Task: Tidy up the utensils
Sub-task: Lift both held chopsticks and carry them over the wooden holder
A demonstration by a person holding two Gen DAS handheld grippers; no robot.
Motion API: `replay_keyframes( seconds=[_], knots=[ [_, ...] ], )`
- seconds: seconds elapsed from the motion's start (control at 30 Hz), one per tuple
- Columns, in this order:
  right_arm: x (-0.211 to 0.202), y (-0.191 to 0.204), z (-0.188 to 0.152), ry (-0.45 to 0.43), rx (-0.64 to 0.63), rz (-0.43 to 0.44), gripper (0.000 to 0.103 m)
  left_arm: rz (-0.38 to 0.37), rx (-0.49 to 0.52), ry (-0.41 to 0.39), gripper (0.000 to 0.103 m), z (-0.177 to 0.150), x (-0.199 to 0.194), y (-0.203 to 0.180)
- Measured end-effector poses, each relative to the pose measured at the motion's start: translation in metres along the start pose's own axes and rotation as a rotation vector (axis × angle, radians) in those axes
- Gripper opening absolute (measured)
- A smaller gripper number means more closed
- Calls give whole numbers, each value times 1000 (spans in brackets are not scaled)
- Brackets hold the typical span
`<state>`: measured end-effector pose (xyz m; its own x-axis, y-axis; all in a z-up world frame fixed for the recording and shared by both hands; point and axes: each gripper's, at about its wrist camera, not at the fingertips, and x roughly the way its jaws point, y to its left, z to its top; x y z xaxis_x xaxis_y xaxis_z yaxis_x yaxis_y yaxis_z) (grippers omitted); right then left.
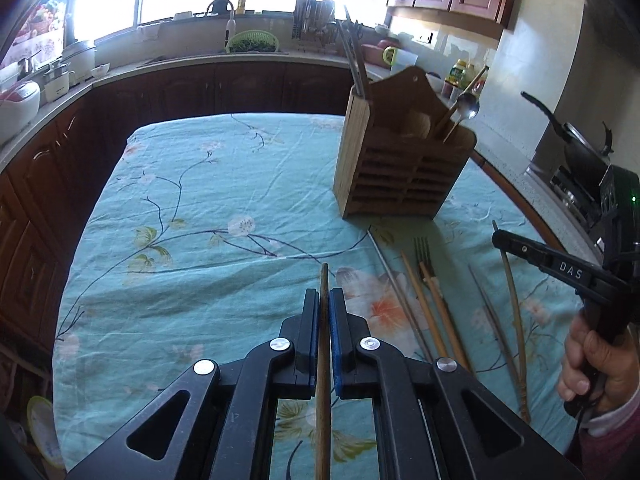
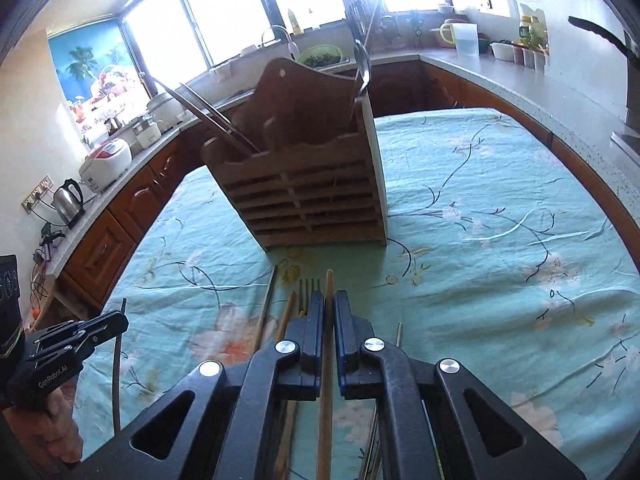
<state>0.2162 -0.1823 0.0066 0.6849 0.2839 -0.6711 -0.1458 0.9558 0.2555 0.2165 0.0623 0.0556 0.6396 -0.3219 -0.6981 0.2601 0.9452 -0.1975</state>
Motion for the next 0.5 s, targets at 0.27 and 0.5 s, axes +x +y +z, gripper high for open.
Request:
replay_keyframes(
  seconds=[0.27, 0.5],
  knots=[
    [-59, 14, 18, -121, -10, 43, 5, -69, -35, -142, 3, 0, -73, 2],
    [-106, 18, 34, -240, -18, 63, 5, -95, -39, -214, 3, -1, -108, 5]
  ],
)
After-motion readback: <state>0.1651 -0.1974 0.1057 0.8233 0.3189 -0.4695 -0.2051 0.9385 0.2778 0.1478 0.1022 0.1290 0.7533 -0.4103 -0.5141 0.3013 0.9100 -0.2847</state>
